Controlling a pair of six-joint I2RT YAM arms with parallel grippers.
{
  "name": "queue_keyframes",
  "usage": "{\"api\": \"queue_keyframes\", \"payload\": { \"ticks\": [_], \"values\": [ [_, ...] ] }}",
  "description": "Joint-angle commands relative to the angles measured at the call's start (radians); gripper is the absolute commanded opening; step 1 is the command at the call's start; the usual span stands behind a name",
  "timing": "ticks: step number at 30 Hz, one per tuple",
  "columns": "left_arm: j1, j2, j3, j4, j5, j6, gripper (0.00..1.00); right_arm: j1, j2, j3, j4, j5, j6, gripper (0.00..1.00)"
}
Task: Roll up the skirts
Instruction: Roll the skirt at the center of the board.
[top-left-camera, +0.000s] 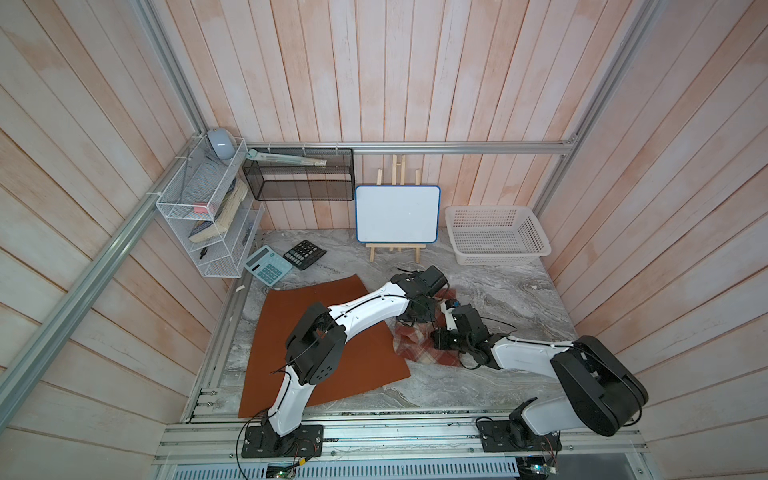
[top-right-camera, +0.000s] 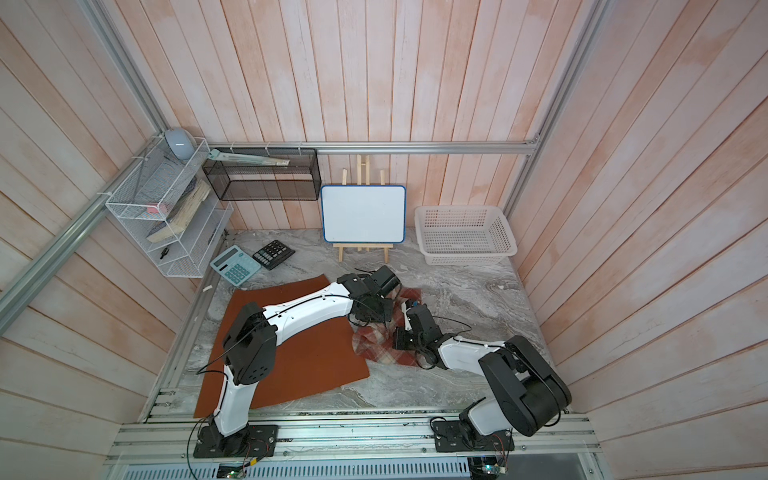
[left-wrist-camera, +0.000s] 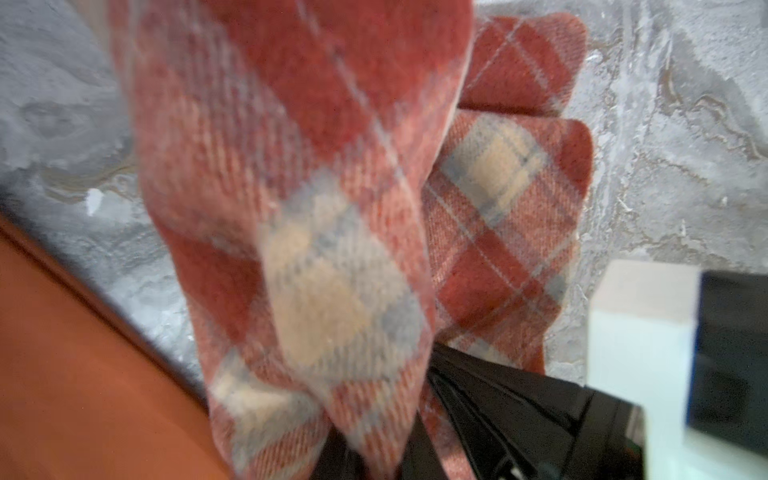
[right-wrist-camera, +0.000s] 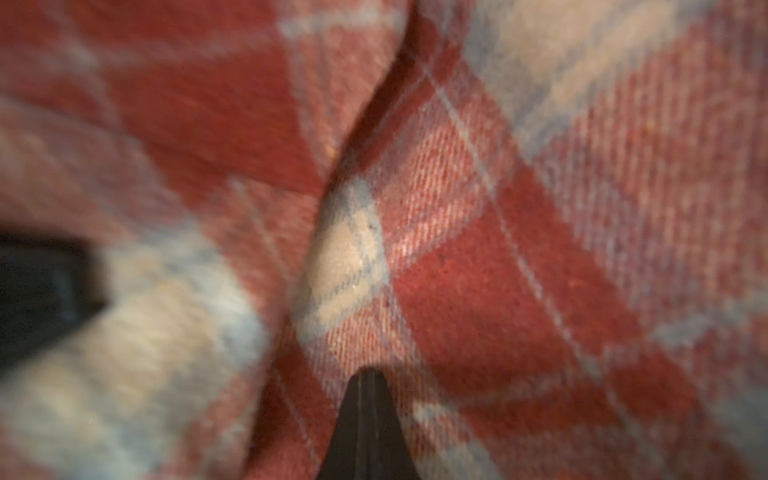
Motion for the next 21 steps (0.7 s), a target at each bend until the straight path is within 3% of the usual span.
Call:
{"api": "queue_keyframes", "payload": {
  "ticks": [1,4,7,14,18,21],
  "values": [
    [-0.015,0.013,-0.005,0.102,0.048,-0.025,0.19,0.002,-0.016,-0.018,-0.055,-0.018,0.015,0.00],
    [-0.020,-0.009,-0.025,0.159,0.063,-0.037,0.25,0.001,-0.048,-0.018,-0.079,0.003,0.022,0.00],
    [-0.022,-0.032,-0.062,0.215,0.062,-0.039,0.31,0.002,-0.077,0.003,-0.138,0.029,0.016,0.06],
    [-0.021,-0.042,-0.140,0.295,0.081,-0.051,0.34,0.001,-0.284,0.050,-0.308,0.088,0.020,0.18],
    [-0.021,-0.043,-0.142,0.305,0.086,-0.046,0.38,0.000,-0.420,0.044,-0.380,0.163,0.023,0.16],
    [-0.021,-0.039,-0.145,0.329,0.119,-0.055,0.42,-0.045,-0.444,0.002,-0.378,0.160,0.019,0.05]
  ]
}}
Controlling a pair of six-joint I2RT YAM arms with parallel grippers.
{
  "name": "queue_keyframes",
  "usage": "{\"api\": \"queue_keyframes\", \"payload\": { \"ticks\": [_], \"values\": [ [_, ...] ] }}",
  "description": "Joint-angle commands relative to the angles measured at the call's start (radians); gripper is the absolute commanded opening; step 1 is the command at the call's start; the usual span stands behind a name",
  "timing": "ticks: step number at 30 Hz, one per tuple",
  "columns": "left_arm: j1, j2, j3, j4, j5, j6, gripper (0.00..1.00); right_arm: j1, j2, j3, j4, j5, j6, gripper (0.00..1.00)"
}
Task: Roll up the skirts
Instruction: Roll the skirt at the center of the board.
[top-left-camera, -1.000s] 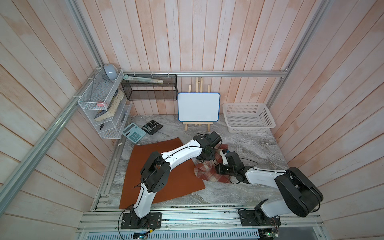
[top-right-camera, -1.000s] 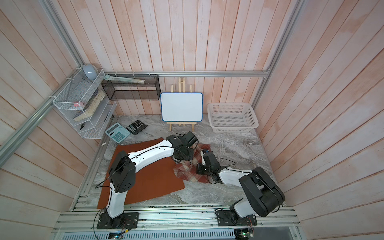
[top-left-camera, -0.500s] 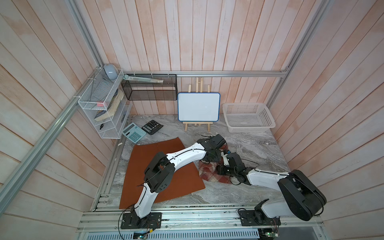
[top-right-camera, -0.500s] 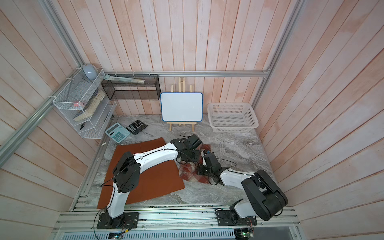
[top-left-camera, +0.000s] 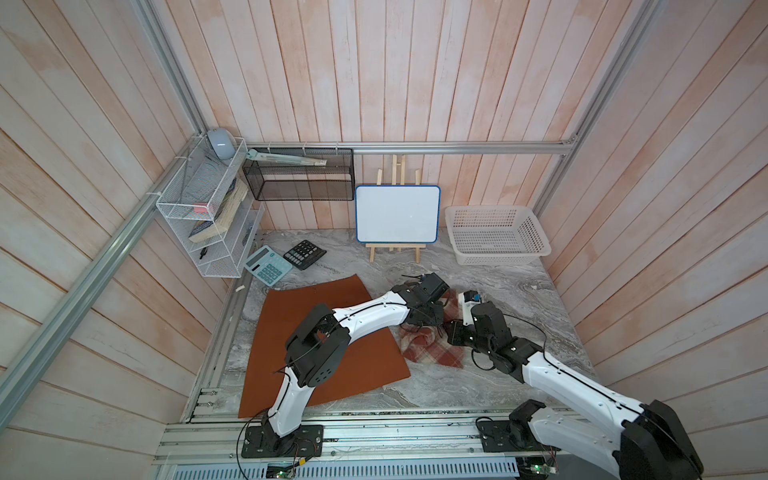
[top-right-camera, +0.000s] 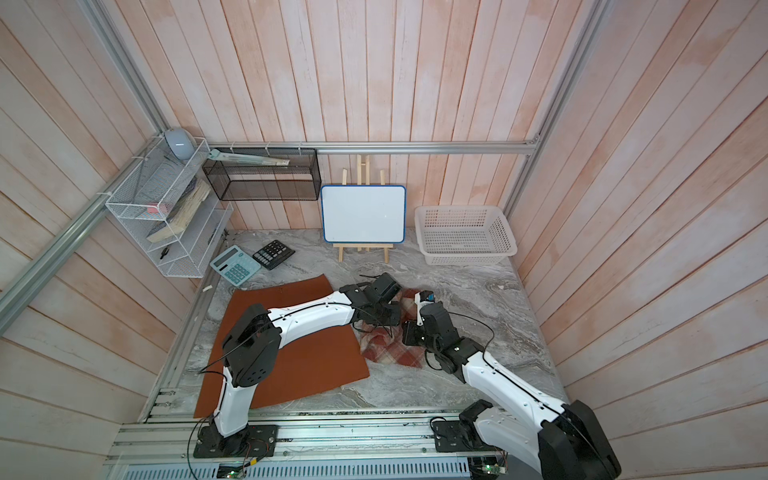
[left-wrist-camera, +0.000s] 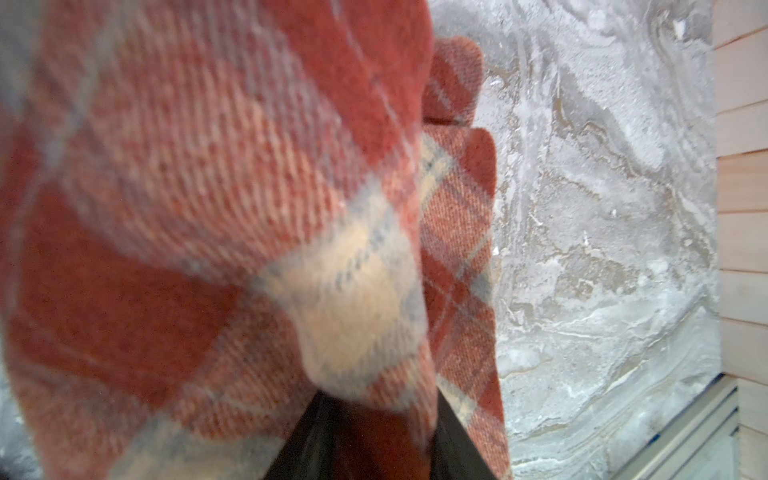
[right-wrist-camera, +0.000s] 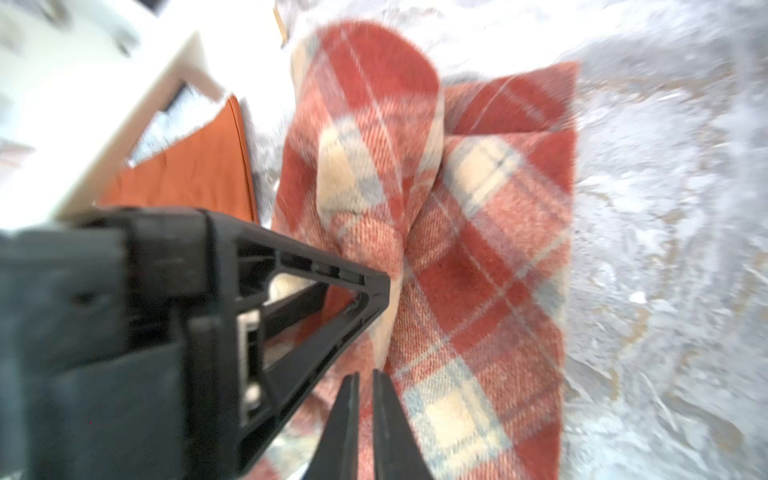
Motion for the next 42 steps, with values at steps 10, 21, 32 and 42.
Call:
{"api": "queue_keyframes", "payload": {
  "ticks": [10,21,32,42],
  "values": [
    [-0.009,-0.042,-0.103,0.211,0.093,-0.069,1.00,-0.072,-0.066,-0.014,-0.102,0.048,-0.017,0.00],
    [-0.007,-0.170,-0.277,0.469,0.101,-0.135,1.00,-0.110,-0.076,0.037,-0.049,-0.045,-0.008,0.00],
    [0.004,-0.300,-0.466,0.658,0.095,-0.219,1.00,-0.112,0.128,0.101,0.168,-0.182,0.032,0.00],
    [-0.012,-0.239,-0.591,0.960,0.185,-0.285,1.00,-0.132,0.305,0.209,0.285,-0.291,0.008,0.00]
  ]
}}
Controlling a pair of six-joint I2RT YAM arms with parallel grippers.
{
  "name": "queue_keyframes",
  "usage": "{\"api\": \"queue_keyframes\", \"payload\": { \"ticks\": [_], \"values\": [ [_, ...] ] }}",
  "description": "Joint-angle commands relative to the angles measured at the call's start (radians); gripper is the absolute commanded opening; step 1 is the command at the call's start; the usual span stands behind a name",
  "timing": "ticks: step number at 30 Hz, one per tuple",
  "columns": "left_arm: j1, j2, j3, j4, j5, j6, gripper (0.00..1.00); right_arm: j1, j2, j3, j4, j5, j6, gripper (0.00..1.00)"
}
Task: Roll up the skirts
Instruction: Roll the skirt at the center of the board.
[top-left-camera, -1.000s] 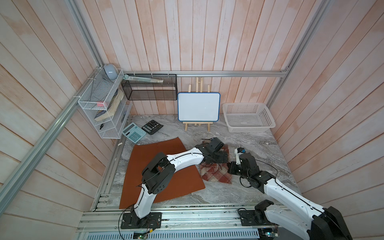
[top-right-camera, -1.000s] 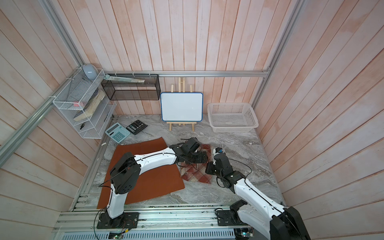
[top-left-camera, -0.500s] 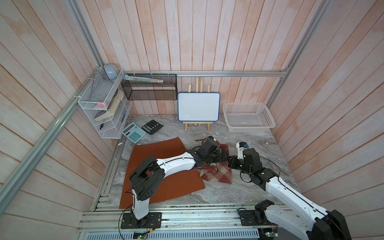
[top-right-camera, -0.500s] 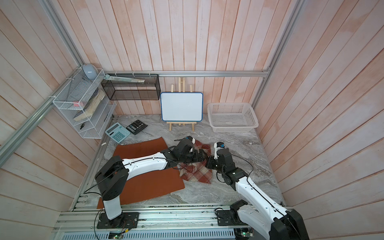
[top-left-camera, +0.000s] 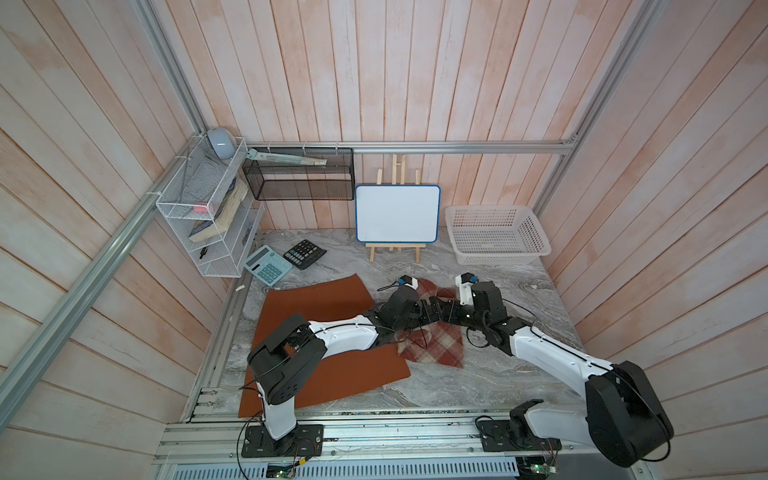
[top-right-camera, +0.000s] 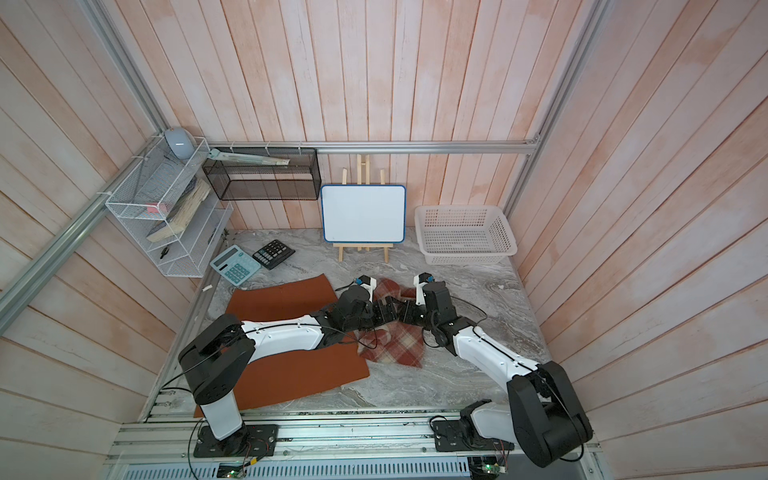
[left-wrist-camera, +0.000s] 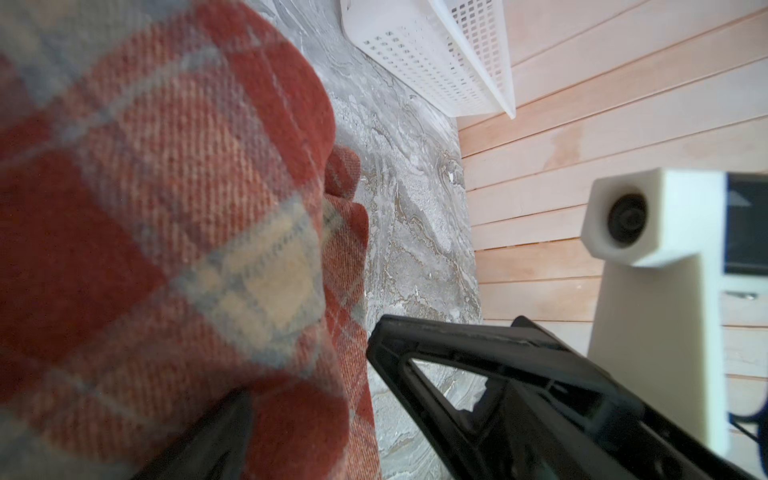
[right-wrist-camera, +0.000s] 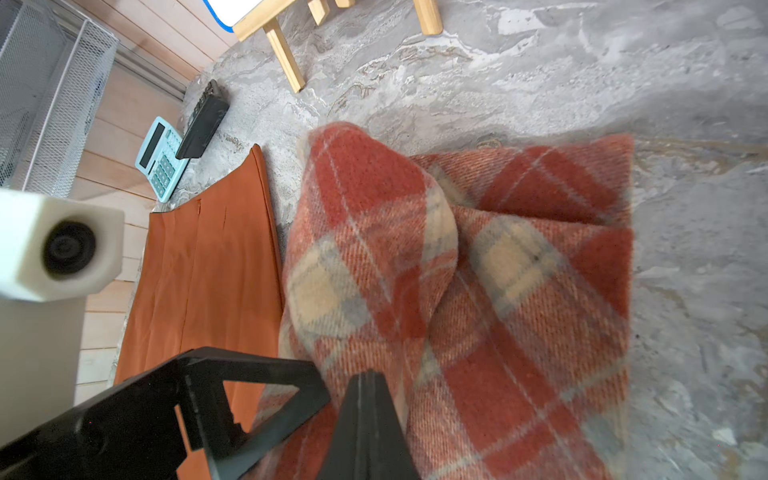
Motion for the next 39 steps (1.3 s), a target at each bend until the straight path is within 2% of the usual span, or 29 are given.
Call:
{"api": "queue_keyframes", "payload": {
  "ticks": [1,7,13,16,22,30,39],
  "values": [
    [-0.050,0.015,-0.020,0.135,0.087,0.004,1.00,-0.005,0.045,0.073,0.144,-0.085,0.001,0.00],
    [-0.058,0.002,-0.087,0.275,0.092,-0.007,1.00,-0.023,0.116,0.091,0.250,-0.235,0.036,0.00],
    [-0.057,-0.008,-0.194,0.442,0.073,-0.068,1.00,-0.015,0.117,0.014,0.371,-0.340,0.118,0.00],
    [-0.058,-0.013,-0.213,0.481,0.065,-0.086,1.00,-0.002,0.094,-0.042,0.374,-0.298,0.138,0.00],
    [-0.058,-0.029,-0.213,0.476,0.070,-0.078,1.00,0.024,0.159,-0.079,0.356,-0.272,0.114,0.00],
    [-0.058,-0.095,-0.238,0.433,0.051,-0.056,1.00,0.024,0.245,-0.096,0.270,-0.171,0.070,0.00],
    [-0.031,-0.239,-0.226,0.279,0.041,0.041,1.00,0.002,0.096,-0.126,0.146,-0.083,0.017,0.00]
  ]
}}
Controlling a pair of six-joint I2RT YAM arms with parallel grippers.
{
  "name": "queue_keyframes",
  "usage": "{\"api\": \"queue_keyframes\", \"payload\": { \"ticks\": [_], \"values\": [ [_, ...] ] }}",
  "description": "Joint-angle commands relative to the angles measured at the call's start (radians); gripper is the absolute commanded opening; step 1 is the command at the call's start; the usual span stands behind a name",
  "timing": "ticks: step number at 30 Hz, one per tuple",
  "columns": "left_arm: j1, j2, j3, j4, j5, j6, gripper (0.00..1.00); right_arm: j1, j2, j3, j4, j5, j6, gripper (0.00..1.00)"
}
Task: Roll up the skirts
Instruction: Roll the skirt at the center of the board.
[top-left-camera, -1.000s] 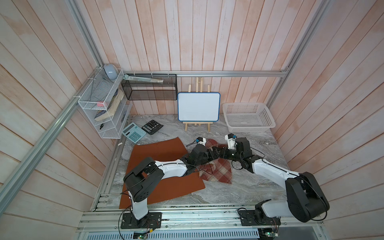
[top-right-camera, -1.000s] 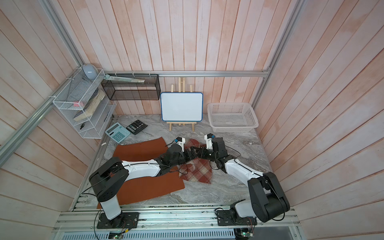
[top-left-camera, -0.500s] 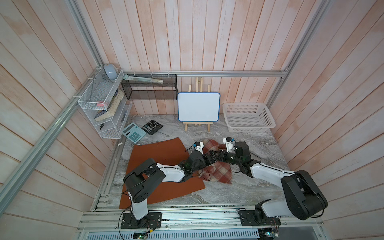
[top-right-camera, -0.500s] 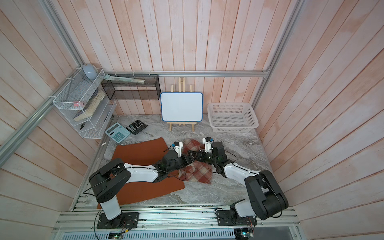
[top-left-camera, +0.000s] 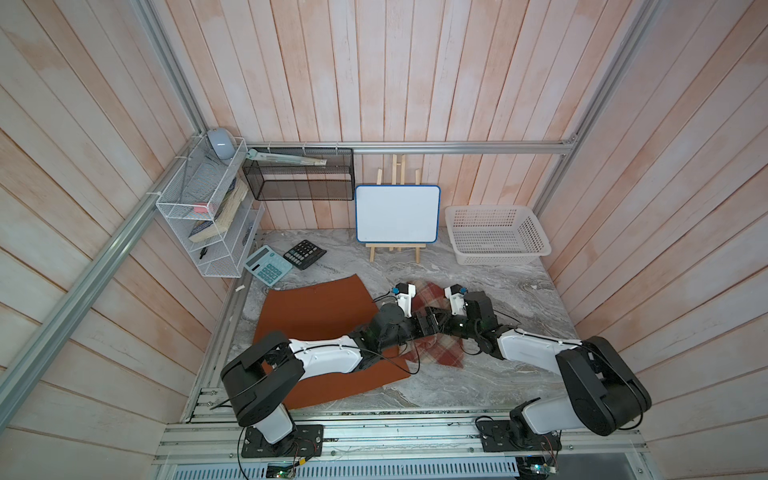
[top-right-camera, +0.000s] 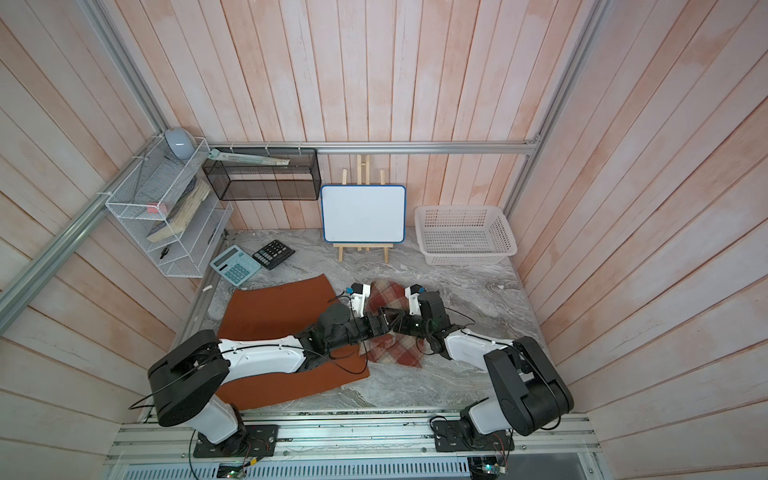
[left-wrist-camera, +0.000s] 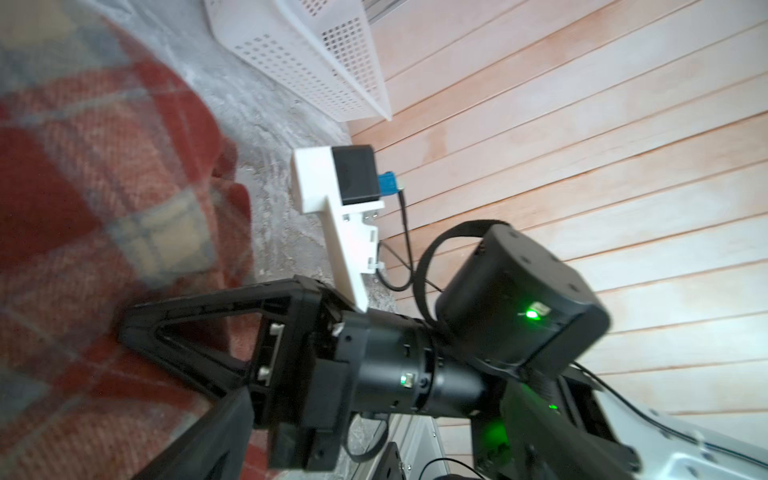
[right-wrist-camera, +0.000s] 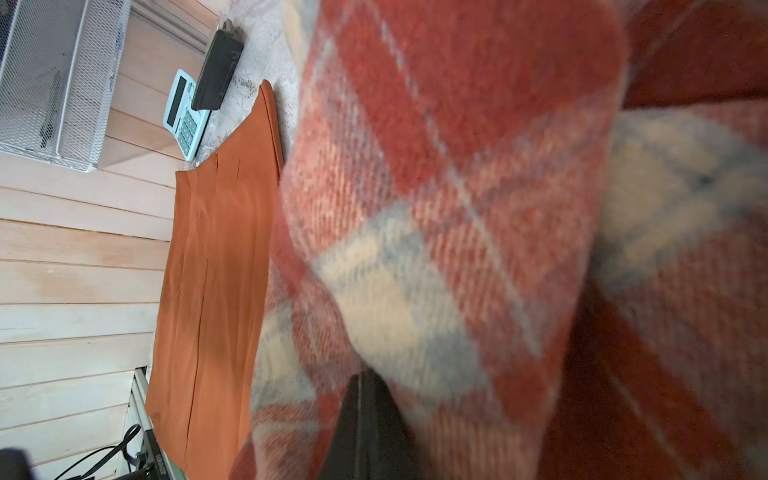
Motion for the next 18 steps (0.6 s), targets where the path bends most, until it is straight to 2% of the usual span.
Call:
{"api": "queue_keyframes", "payload": {
  "ticks": [1,5,11,17,18],
  "values": [
    [0.037,-0.040,0.022,-0.069,0.030,0.080,0.99,-0.015,-0.037,-0.012,-0.093,0.046,-0.044,0.00],
    [0.070,-0.065,0.028,-0.141,0.033,0.128,1.00,-0.027,-0.018,-0.026,-0.114,0.046,-0.074,0.00],
    [0.099,-0.034,0.007,-0.141,0.060,0.123,1.00,-0.041,0.093,-0.001,-0.121,0.001,-0.122,0.00],
    [0.117,-0.014,0.052,-0.275,0.034,0.160,1.00,-0.096,0.023,-0.066,-0.158,0.063,-0.133,0.00],
    [0.127,-0.004,0.066,-0.294,0.046,0.173,1.00,-0.106,0.010,-0.081,-0.142,0.043,-0.129,0.00]
  ]
}}
